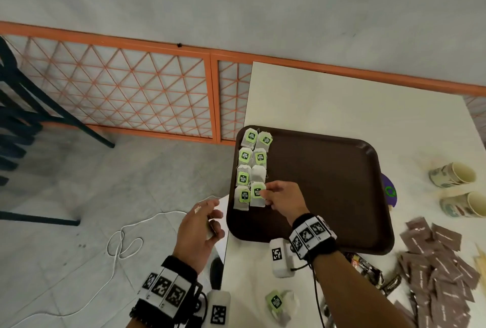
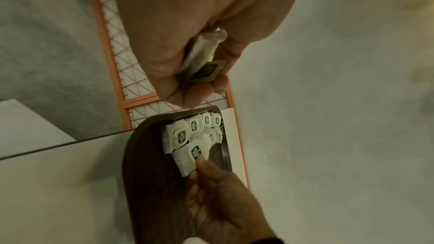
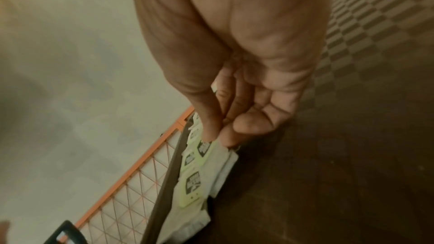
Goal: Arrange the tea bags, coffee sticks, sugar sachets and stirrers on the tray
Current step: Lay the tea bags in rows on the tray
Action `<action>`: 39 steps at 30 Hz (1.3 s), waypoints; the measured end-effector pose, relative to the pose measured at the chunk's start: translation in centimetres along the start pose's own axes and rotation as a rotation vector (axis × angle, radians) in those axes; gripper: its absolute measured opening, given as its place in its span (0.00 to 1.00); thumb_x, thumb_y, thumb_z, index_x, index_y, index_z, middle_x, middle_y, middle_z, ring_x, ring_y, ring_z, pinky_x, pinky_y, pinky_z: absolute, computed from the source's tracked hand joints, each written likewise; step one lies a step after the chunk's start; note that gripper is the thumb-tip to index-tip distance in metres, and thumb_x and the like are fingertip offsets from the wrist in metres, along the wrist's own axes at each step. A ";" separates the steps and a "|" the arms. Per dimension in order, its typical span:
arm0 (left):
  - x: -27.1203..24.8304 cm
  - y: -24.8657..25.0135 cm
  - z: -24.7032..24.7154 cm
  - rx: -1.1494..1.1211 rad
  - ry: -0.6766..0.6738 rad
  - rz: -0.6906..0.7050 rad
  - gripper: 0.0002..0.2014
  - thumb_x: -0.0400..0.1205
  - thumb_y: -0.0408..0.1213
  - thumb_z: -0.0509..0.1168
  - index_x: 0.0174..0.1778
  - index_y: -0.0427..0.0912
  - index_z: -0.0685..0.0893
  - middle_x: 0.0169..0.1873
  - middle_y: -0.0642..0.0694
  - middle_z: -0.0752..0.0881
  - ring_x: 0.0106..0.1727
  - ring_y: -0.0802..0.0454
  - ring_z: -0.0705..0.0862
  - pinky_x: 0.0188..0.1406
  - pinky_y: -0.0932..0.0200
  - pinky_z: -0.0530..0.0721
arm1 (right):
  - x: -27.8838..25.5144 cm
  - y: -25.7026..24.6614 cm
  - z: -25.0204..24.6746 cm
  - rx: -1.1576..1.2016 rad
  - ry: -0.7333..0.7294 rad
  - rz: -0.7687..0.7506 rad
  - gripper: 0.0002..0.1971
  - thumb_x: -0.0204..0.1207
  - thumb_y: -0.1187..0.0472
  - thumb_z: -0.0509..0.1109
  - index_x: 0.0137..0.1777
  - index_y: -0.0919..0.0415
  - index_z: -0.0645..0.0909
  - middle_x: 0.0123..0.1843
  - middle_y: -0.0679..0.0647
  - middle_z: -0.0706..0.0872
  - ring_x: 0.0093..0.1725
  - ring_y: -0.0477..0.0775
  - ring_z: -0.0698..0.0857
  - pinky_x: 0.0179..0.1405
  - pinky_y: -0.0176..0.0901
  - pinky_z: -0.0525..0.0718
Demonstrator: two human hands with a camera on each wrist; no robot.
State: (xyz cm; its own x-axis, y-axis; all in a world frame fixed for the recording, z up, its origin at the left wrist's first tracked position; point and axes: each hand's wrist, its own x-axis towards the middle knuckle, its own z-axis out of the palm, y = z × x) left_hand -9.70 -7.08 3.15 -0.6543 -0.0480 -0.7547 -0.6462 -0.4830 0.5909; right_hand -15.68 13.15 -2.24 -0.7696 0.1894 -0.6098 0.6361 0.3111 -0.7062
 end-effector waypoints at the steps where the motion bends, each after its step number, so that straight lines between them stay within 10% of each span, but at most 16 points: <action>1: 0.1 0.3 -0.4 -0.038 -0.011 -0.025 0.08 0.84 0.35 0.63 0.52 0.39 0.86 0.33 0.44 0.79 0.27 0.52 0.72 0.31 0.56 0.73 | 0.4 0.1 0.3 -0.028 0.015 0.014 0.05 0.72 0.66 0.79 0.39 0.57 0.86 0.32 0.56 0.88 0.30 0.48 0.82 0.30 0.38 0.82; 12: -1.6 2.1 0.5 -0.423 -0.373 -0.171 0.19 0.88 0.48 0.52 0.61 0.37 0.80 0.34 0.45 0.83 0.36 0.48 0.86 0.34 0.55 0.88 | -2.5 -0.9 -0.3 -0.198 0.179 -0.166 0.13 0.71 0.53 0.80 0.47 0.53 0.79 0.41 0.49 0.87 0.41 0.50 0.89 0.45 0.50 0.90; 17: -3.3 1.2 2.0 -0.432 -0.414 -0.186 0.23 0.88 0.47 0.51 0.67 0.35 0.82 0.56 0.36 0.89 0.55 0.41 0.90 0.54 0.48 0.87 | -12.0 -5.3 -3.6 -0.070 -0.012 -0.513 0.02 0.78 0.59 0.75 0.46 0.55 0.84 0.36 0.48 0.88 0.30 0.41 0.85 0.29 0.29 0.81; 23: -6.1 -1.1 5.5 -0.402 -0.540 -0.237 0.28 0.86 0.49 0.51 0.74 0.32 0.76 0.72 0.30 0.78 0.63 0.38 0.83 0.54 0.46 0.88 | -16.3 -2.7 -4.5 -0.434 -0.130 -0.848 0.10 0.73 0.58 0.75 0.54 0.53 0.85 0.53 0.41 0.83 0.43 0.42 0.84 0.48 0.39 0.84; 30: -9.5 -4.5 8.1 -0.337 -0.589 -0.236 0.27 0.89 0.47 0.50 0.71 0.29 0.79 0.59 0.33 0.85 0.51 0.43 0.89 0.49 0.51 0.91 | -17.3 0.2 -8.4 -0.440 -0.057 -0.945 0.06 0.77 0.60 0.72 0.52 0.55 0.85 0.52 0.31 0.77 0.44 0.25 0.78 0.48 0.20 0.74; 39: -11.3 -6.6 9.1 -0.302 -0.566 -0.156 0.28 0.88 0.51 0.49 0.74 0.32 0.77 0.58 0.31 0.85 0.52 0.41 0.89 0.47 0.53 0.90 | -18.1 1.9 -10.8 -0.437 -0.171 -0.843 0.04 0.77 0.55 0.74 0.47 0.51 0.82 0.49 0.41 0.79 0.45 0.42 0.82 0.48 0.37 0.82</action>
State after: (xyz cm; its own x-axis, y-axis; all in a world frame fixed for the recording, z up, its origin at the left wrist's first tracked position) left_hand -1.61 4.60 10.33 -0.7210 0.4692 -0.5099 -0.6650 -0.6755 0.3187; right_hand -1.19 20.41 11.37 -0.9233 -0.3826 -0.0323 -0.2256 0.6089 -0.7605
